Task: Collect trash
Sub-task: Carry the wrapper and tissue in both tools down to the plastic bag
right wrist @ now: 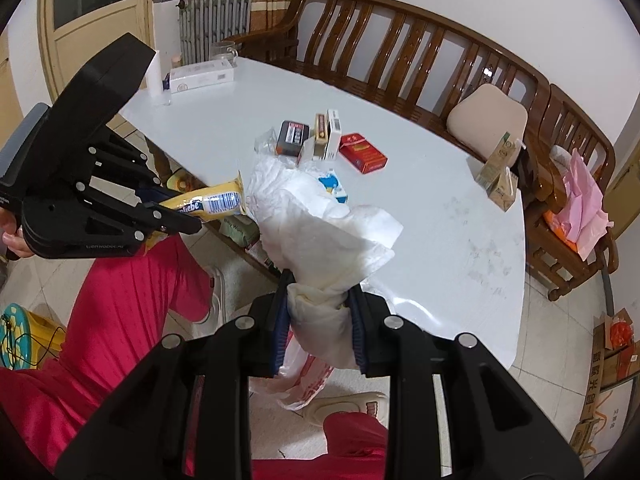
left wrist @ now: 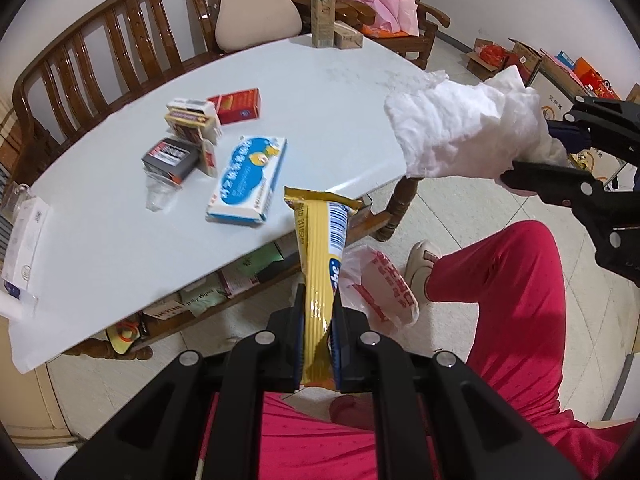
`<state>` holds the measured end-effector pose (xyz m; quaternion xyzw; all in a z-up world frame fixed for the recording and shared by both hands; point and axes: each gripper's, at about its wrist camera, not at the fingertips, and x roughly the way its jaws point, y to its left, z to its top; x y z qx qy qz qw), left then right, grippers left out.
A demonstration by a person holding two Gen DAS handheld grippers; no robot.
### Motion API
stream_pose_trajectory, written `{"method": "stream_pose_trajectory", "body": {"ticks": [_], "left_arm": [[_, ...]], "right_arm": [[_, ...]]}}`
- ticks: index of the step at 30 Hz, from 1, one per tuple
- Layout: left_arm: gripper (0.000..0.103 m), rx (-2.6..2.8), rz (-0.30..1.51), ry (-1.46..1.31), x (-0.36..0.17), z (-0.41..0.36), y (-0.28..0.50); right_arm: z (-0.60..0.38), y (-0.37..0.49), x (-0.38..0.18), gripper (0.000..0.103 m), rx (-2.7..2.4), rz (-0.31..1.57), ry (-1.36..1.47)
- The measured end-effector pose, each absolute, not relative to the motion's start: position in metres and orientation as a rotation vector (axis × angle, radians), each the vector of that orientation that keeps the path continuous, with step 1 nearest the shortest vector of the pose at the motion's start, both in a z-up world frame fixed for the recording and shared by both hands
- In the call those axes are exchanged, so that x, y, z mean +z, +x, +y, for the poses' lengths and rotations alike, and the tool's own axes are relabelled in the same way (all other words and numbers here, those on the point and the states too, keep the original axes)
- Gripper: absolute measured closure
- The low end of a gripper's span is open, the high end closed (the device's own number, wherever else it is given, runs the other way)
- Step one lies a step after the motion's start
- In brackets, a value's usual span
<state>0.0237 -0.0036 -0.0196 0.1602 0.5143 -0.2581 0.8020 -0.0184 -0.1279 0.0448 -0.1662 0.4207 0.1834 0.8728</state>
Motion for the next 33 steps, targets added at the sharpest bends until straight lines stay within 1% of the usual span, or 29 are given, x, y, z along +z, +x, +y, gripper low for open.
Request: {"method": "stream_pose_trajectory", "body": {"ticks": [9, 23, 33], "left_arm": [[0.092, -0.583, 1.149, 0.338, -0.053, -0.016, 0.014], [0.092, -0.599, 1.211, 0.382, -0.111, -0.041, 0.011], [0.092, -0.612, 1.318, 0.356, -0.164, -0.049, 0.022]], "right_arm": [[-0.129, -0.029, 0.018, 0.077, 0.373, 0.921, -0.351], [-0.135, -0.03, -0.048, 0.077, 0.366, 1.028, -0.327], [-0.143, -0.02, -0.095, 0.077, 0.351, 1.111, -0.284]]}}
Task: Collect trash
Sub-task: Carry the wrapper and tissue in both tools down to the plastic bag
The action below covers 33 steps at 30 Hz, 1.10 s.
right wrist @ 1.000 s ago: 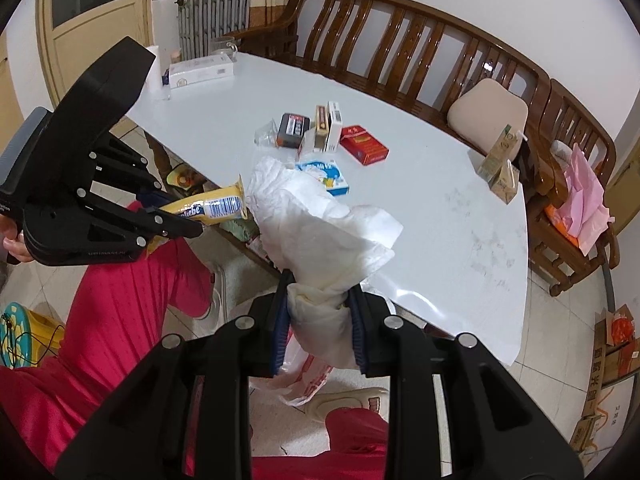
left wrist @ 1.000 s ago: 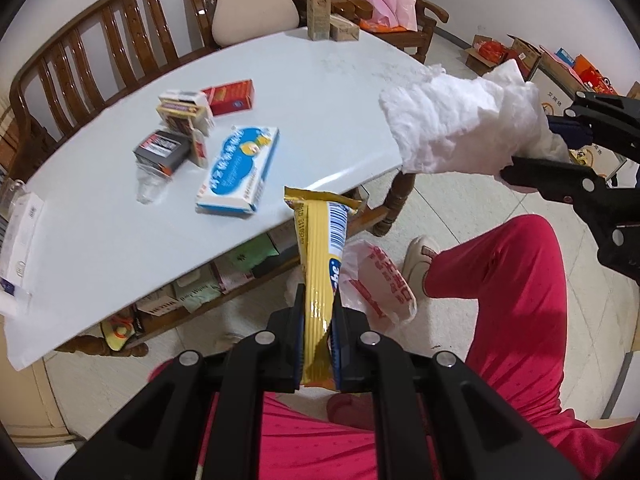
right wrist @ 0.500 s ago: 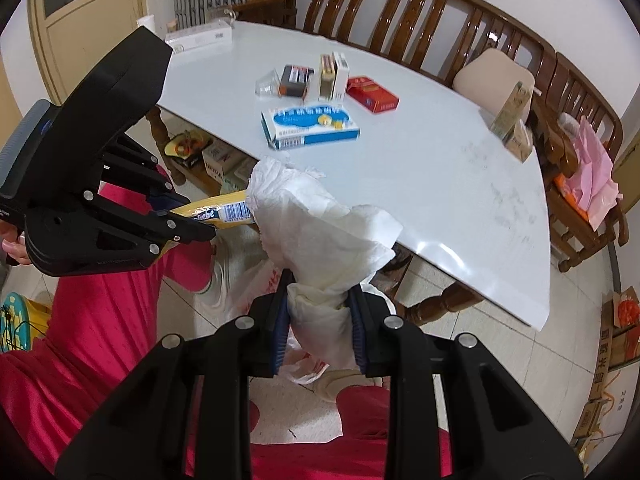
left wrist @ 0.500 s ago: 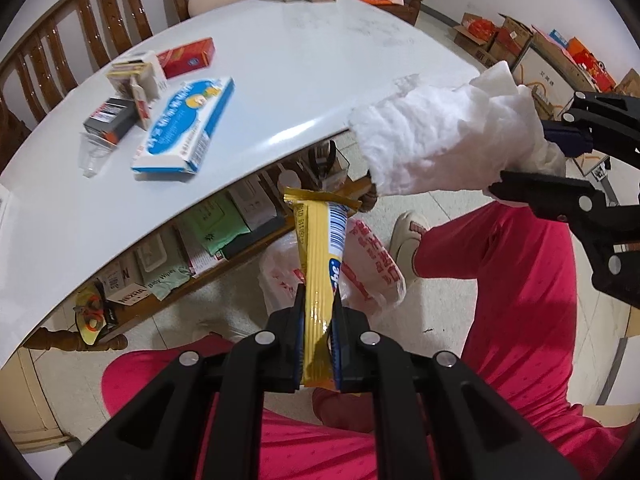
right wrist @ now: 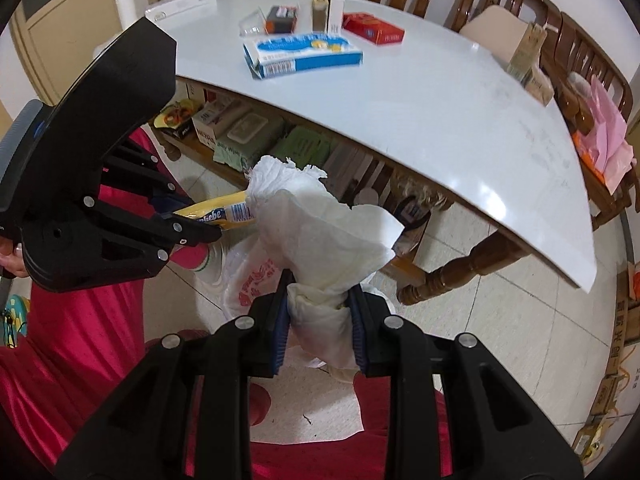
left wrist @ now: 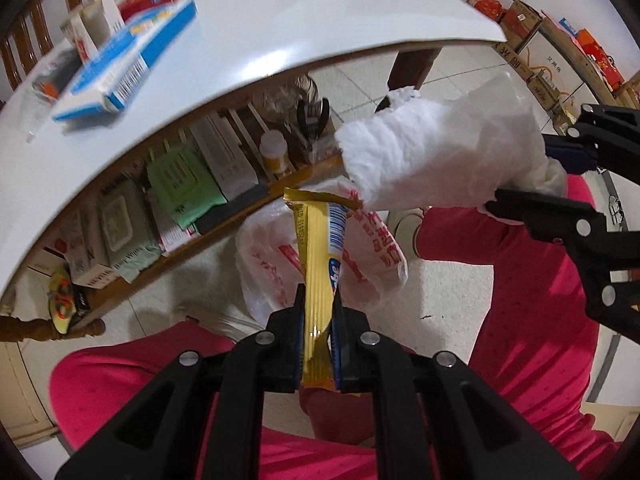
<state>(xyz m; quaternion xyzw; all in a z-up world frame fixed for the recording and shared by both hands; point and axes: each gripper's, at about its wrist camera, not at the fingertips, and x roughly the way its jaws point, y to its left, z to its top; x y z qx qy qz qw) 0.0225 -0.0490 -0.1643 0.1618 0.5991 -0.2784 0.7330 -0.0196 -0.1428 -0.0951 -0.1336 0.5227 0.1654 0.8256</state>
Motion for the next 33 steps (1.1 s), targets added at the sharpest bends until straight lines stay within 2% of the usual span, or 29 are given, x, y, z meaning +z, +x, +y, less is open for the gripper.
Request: {"method": "stream_pose_trajectory", "body": {"ticks": [33], "left_arm": [[0.092, -0.49, 1.681, 0.199, -0.337, -0.062, 0.081]], "right_arm": [[-0.154, 0.024, -0.28, 0.077, 0.276, 1.458, -0.143]]}}
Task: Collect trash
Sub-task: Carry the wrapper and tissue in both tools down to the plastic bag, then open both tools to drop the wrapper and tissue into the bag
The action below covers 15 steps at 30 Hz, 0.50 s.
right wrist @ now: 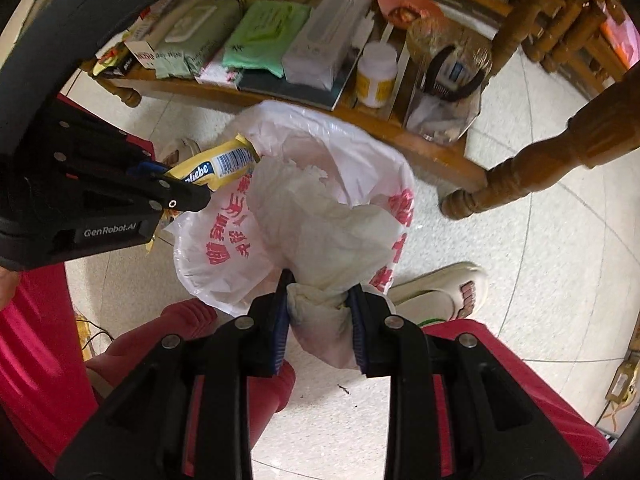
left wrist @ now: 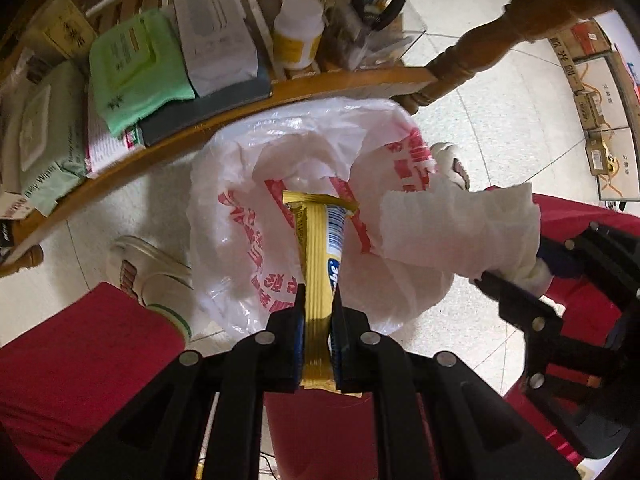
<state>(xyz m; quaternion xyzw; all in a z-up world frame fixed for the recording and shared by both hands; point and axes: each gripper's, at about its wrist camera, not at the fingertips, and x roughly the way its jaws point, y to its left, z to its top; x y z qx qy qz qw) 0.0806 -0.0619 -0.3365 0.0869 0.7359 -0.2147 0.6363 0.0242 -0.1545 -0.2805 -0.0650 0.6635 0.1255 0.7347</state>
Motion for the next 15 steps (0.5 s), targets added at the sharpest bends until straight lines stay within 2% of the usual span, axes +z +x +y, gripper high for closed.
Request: {"method": "stream_pose_trajectory", "body": {"ticks": [15], "left_arm": [[0.092, -0.425, 1.763, 0.13, -0.383, -0.057, 0.1]], "right_arm": [[-0.144, 0.03, -0.343, 0.076, 0.246, 1.553, -0.094]]}}
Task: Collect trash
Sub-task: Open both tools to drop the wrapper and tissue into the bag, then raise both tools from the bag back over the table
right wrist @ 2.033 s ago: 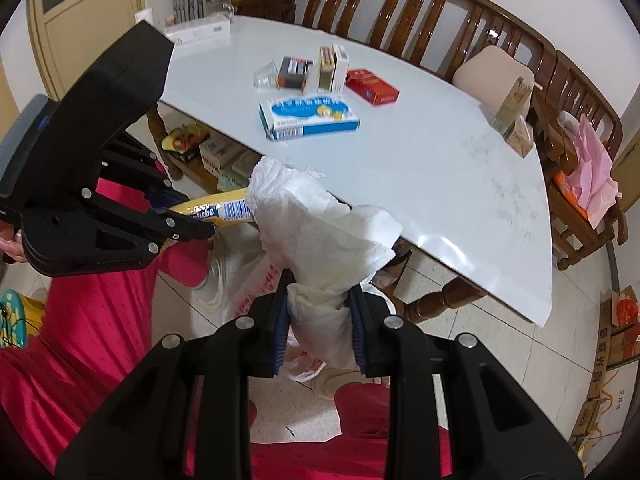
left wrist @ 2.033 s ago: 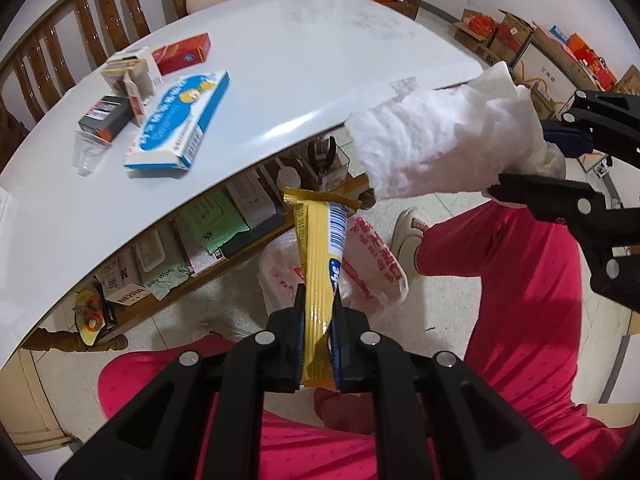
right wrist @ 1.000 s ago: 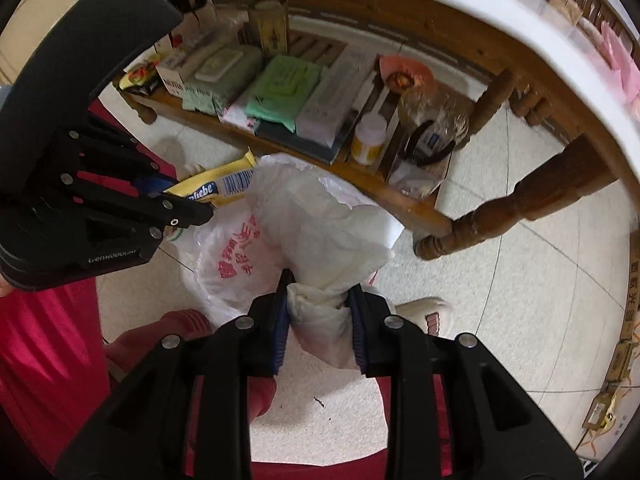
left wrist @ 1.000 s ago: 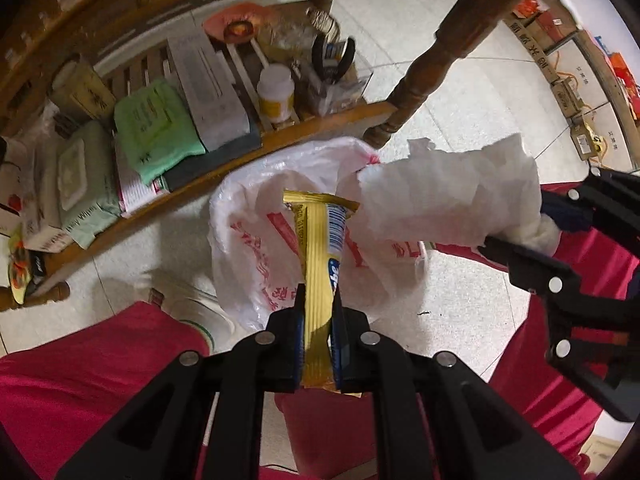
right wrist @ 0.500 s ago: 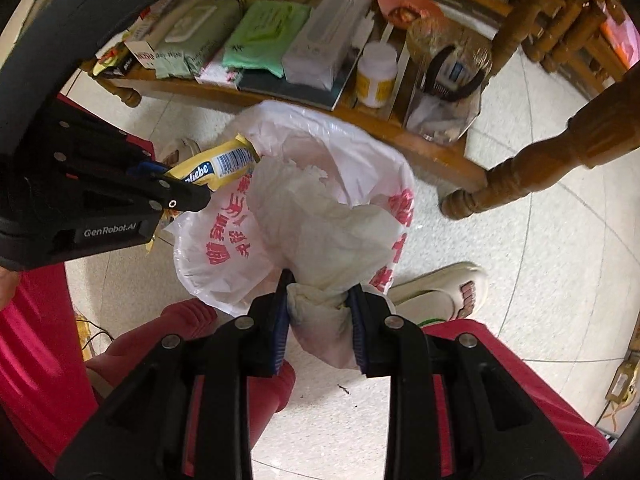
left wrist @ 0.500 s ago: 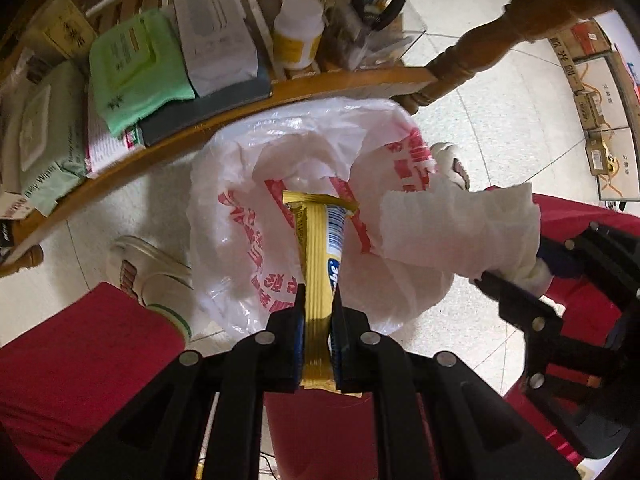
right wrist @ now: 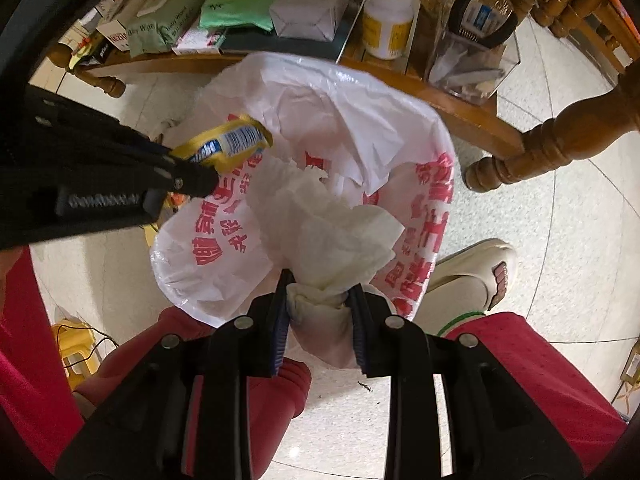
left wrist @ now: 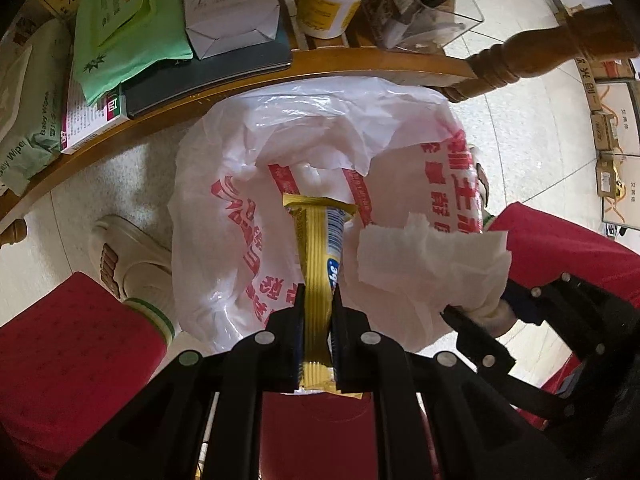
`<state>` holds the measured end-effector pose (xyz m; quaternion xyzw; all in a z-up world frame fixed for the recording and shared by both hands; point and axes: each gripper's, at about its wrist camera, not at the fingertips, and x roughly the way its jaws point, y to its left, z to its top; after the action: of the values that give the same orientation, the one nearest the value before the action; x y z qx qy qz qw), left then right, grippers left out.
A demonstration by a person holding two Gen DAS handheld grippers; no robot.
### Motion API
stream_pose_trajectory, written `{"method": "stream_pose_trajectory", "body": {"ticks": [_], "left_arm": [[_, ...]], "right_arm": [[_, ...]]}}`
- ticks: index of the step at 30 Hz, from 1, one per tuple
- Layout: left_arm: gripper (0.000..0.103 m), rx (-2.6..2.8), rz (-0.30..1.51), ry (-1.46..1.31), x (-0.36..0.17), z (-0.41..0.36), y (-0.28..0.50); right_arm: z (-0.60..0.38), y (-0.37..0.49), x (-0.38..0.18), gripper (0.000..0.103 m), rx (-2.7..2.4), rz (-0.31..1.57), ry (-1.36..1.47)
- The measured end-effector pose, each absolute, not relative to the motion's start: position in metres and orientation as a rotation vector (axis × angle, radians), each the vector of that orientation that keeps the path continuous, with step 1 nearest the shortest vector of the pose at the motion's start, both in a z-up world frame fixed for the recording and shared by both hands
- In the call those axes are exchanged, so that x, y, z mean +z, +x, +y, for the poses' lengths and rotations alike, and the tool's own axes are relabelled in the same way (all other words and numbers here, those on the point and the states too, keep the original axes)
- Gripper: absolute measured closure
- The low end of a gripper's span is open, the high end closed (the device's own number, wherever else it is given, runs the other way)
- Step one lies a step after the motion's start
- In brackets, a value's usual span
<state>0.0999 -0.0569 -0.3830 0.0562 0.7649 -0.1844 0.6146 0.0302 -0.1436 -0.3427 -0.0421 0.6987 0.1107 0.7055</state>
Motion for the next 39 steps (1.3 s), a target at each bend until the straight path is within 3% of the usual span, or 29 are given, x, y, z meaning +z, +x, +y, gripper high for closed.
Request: {"method": "stream_pose_trajectory", "body": {"ticks": [17, 18, 20, 21, 22, 39], "left_arm": [[0.09, -0.386, 1.823, 0.109, -0.406, -0.056, 0.103], [0.088, -0.379, 1.819, 0.117, -0.405, -0.057, 0.103], [0.07, -0.365, 1.821, 0.126, -0.405, -0.056, 0.104], [0.049, -0.355, 1.823, 0.134, -0.405, -0.056, 0.105], [0.038, -0.357, 1.819, 0.136, -0.405, -0.055, 0.106], [0.035, -0.362, 1.829, 0.18, -0.404, -0.059, 0.104]], "right_arm": [[-0.143, 0.035, -0.368, 0.072, 0.259, 1.605, -0.057], [-0.142, 0.035, -0.368, 0.07, 0.264, 1.604, -0.056], [-0.141, 0.034, -0.368, 0.058, 0.27, 1.6, -0.051], [-0.141, 0.034, -0.367, 0.048, 0.267, 1.596, -0.052], [-0.141, 0.035, -0.367, 0.044, 0.266, 1.59, -0.054], [-0.145, 0.037, -0.367, 0.042, 0.261, 1.589, -0.027]]}}
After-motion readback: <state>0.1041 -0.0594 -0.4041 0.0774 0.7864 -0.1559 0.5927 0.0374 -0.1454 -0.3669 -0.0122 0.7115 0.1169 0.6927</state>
